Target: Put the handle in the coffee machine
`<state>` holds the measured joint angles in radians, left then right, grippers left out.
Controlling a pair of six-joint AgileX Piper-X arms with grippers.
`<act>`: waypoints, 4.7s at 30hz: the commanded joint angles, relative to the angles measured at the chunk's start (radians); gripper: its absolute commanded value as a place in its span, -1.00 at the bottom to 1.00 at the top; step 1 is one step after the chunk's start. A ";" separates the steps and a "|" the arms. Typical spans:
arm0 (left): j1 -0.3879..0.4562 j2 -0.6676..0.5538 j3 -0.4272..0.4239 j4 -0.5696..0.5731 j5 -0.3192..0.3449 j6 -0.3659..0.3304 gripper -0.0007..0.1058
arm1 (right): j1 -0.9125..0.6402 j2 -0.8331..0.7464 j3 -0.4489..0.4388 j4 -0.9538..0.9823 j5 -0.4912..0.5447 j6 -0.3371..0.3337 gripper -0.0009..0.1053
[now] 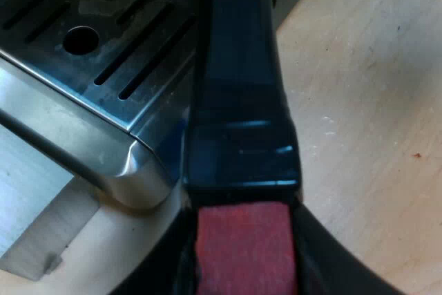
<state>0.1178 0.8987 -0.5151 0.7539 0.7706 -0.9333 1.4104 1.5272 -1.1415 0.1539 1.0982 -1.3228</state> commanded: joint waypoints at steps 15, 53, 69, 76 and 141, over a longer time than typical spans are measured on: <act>0.002 0.053 -0.013 -0.072 0.069 0.019 -0.98 | 0.004 0.068 -0.001 -0.091 0.116 -0.012 0.66; 0.002 0.228 -0.156 -0.138 0.088 0.064 -0.98 | 0.002 0.068 -0.001 -0.098 0.131 -0.012 0.66; 0.002 0.314 -0.207 -0.046 0.122 0.140 -0.98 | 0.002 0.068 -0.001 -0.098 0.131 -0.012 0.66; 0.002 0.315 -0.236 -0.047 0.122 0.140 -0.98 | 0.002 0.068 -0.001 -0.098 0.131 -0.012 0.66; 0.002 0.315 -0.305 -0.086 0.126 0.103 -0.98 | 0.002 0.068 -0.001 -0.098 0.131 -0.028 0.66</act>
<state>0.1178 1.2253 -0.7993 0.6994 0.8386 -0.8176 1.4121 1.5974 -1.1415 0.0595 1.2170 -1.3375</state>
